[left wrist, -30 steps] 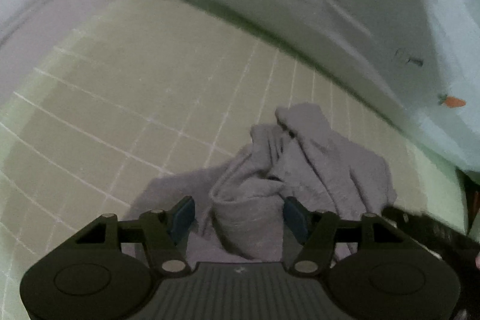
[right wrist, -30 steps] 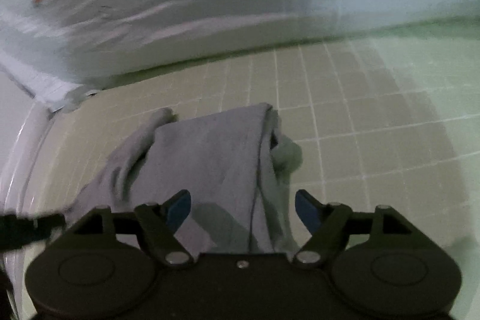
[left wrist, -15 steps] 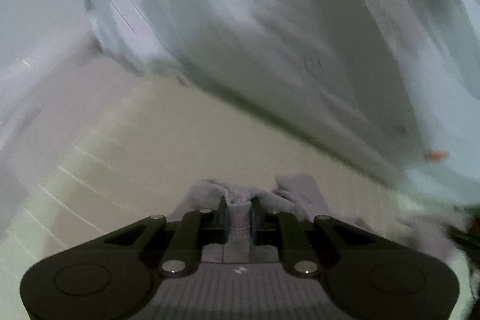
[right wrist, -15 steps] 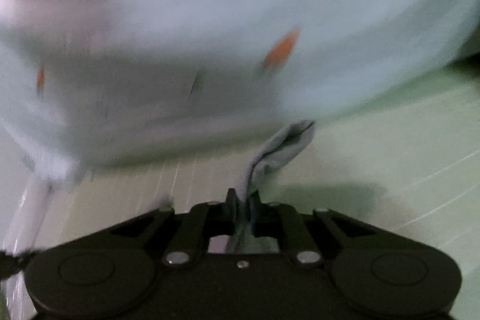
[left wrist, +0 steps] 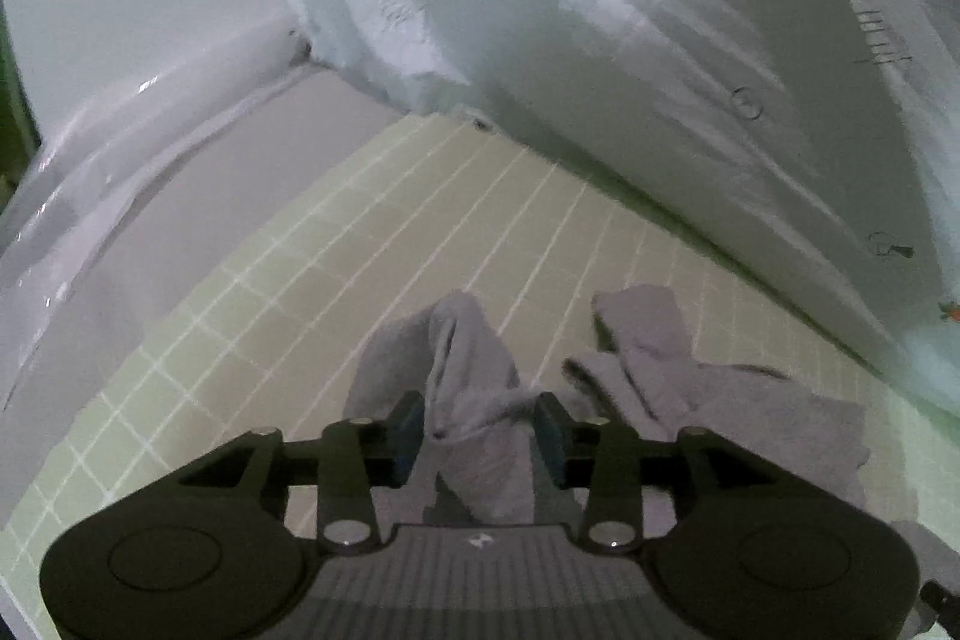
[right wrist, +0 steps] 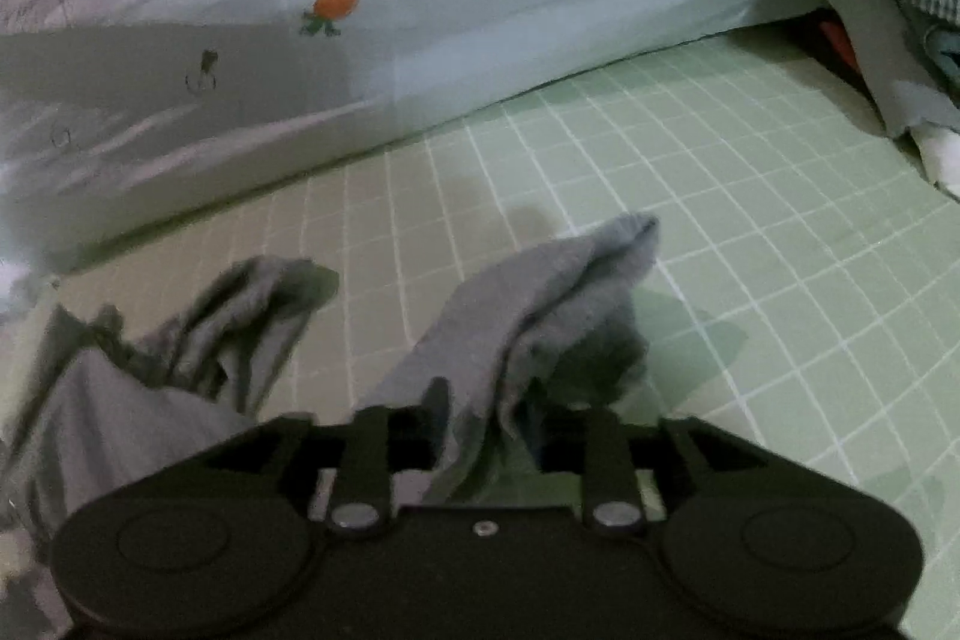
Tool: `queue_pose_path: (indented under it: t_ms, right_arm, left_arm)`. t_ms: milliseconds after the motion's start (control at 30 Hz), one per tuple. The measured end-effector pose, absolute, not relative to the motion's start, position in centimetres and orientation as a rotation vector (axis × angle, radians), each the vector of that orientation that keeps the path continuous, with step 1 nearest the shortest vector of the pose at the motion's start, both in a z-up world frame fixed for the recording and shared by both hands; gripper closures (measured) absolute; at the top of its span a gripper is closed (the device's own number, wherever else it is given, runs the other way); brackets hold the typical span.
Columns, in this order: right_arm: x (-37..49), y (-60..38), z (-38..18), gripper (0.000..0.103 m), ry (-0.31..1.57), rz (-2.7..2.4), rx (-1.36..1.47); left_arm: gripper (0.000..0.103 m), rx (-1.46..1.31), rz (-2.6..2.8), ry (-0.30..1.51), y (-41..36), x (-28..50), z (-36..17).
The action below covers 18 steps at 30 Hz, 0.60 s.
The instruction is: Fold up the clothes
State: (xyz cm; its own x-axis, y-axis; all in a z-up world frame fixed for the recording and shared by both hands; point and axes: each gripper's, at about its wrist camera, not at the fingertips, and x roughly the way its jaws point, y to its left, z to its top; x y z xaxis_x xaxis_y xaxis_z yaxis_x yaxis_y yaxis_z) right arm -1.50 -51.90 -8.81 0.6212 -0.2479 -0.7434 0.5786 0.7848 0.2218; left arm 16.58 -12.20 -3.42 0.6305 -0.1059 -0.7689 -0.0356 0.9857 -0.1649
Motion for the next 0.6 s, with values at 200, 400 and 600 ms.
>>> queue_pose_path:
  t_ms: [200, 400, 600]
  right_arm:
    - [0.1, -54.0, -8.1, 0.04, 0.737, -0.518, 0.498]
    - [1.0, -54.4, -9.0, 0.026, 0.769, -0.537, 0.54]
    - [1.2, -55.4, -10.0, 0.022, 0.795, -0.591, 0.592]
  left_arm:
    - [0.043, -0.165, -0.114, 0.833, -13.7, 17.5, -1.9]
    - [0.037, -0.171, -0.225, 0.894, -16.7, 18.7, -3.7]
    - [0.029, -0.2, -0.302, 1.013, -19.0, 19.8, -6.7]
